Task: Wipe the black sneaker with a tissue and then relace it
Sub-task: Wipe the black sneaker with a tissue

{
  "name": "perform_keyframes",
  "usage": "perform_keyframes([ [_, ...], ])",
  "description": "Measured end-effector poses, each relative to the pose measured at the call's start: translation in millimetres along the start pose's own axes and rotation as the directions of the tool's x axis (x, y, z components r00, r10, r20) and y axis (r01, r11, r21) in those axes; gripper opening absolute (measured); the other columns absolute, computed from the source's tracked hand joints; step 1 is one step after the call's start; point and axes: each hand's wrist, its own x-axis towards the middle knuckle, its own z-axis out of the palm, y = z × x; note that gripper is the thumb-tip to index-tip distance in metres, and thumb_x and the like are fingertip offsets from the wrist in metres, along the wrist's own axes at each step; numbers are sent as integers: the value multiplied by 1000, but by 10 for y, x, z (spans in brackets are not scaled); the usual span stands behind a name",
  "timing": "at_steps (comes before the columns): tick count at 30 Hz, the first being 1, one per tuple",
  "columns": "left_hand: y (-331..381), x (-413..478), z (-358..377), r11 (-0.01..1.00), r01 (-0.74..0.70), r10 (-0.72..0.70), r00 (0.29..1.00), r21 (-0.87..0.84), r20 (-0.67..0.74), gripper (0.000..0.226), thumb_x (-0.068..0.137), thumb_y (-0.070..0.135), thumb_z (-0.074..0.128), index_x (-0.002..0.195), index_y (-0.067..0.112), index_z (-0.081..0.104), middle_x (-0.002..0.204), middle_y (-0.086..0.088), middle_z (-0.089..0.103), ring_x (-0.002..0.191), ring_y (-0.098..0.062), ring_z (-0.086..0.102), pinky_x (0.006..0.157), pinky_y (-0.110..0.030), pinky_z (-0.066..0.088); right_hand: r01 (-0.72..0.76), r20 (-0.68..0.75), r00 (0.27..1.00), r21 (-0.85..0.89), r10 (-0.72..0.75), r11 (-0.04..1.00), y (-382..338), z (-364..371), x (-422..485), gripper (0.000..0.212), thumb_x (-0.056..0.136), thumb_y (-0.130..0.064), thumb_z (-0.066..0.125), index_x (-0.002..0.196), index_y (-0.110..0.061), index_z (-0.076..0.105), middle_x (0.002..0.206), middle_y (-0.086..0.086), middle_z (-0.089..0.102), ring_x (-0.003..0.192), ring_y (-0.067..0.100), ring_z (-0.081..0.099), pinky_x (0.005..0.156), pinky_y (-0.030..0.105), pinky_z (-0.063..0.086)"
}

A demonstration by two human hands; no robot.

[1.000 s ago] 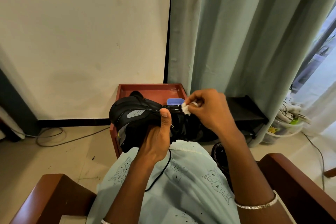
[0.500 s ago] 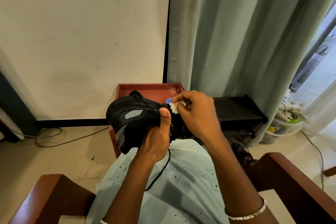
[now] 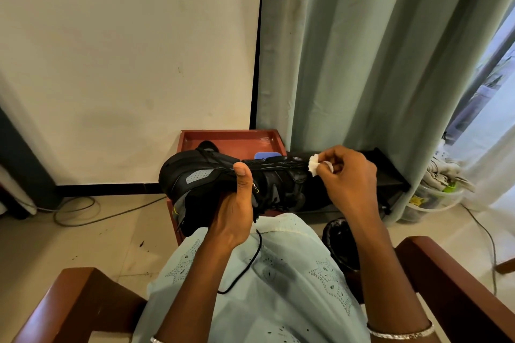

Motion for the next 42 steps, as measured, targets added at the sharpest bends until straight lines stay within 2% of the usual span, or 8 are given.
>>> perform_keyframes([
  [5,80,-21,38,990,10,-1,998,-142,60,58,79,60,8,74,49,64,58,41,59,68,31,52,63,8,36,9,-66,998,-12,-10,1000,-75,13,-38,11,85,-10,68,88,-19,73,87,-1,70,74,11,60,63,25,49],
  [9,41,15,17,983,29,-10,994,-179,108,64,63,88,10,72,63,69,78,39,67,83,25,59,78,-4,44,77,-54,996,22,-76,997,-301,85,-159,14,87,-11,65,89,-20,74,85,-4,70,74,11,64,72,39,58],
  [12,-29,61,50,961,61,-13,985,-269,174,92,65,93,16,110,35,73,107,9,75,106,-7,69,91,-26,54,180,31,982,107,-184,978,-541,191,-344,14,87,-12,63,89,-21,73,87,-6,68,73,8,62,72,37,57],
  [15,-23,90,48,936,59,0,986,-348,168,84,77,70,15,108,14,70,97,-1,77,98,-16,72,75,-21,57,316,9,946,188,-324,930,-677,279,-545,12,85,-13,61,90,-18,70,89,-5,66,82,15,62,72,40,53],
  [23,29,61,82,914,32,38,986,-403,164,64,96,52,1,100,32,62,81,26,73,83,11,68,66,-7,50,249,-66,966,-46,-251,968,-370,221,-376,24,92,-12,62,113,-22,70,107,-3,63,101,16,54,76,5,31],
  [29,43,51,74,904,67,15,982,-421,188,75,99,49,-4,94,25,67,78,13,76,79,3,71,62,-9,51,296,-91,953,93,-288,951,-483,265,-543,18,92,-16,65,107,-22,74,95,-7,63,87,10,58,73,25,49],
  [33,48,80,35,903,43,16,991,-427,134,82,99,50,-3,81,24,72,75,7,76,76,-3,73,62,-13,54,389,-90,921,224,-378,894,-601,266,-673,17,90,-16,69,105,-21,75,91,-10,65,83,4,59,74,17,49],
  [42,71,98,56,892,34,34,989,-450,142,71,99,49,-5,102,29,62,85,21,75,88,8,69,71,-9,52,336,-236,916,15,-323,942,-411,274,-502,14,91,-12,68,103,-15,73,104,-2,61,96,14,53,79,26,49],
])
